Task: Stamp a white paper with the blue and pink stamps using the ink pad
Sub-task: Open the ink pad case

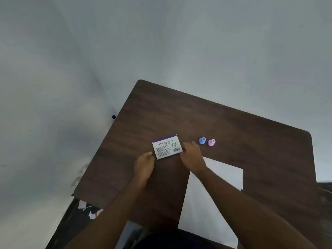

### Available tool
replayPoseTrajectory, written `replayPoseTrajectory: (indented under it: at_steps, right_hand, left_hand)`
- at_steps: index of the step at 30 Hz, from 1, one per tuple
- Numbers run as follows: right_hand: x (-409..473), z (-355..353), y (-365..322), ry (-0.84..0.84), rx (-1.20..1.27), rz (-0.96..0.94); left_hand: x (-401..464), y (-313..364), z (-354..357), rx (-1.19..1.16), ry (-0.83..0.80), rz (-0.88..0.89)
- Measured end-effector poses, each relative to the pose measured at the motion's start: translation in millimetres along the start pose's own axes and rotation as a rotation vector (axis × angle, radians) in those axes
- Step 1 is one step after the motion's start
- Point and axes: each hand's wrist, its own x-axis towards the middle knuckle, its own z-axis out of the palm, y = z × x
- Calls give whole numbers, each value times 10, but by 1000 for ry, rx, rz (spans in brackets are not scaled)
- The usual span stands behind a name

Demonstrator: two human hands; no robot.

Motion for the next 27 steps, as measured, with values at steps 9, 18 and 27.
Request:
replayPoseTrajectory:
  at_steps: [9, 18, 27]
  right_hand:
    - [72, 124, 43, 44, 61, -36]
    - [83, 163, 42, 111, 130, -21]
    - [222, -14, 9, 229, 269, -89]
  left_hand:
    - [-90, 68, 88, -22, -1, 30]
    - [-105, 60, 100, 19, 11, 29]
    - [-125, 244, -58, 91, 58, 247]
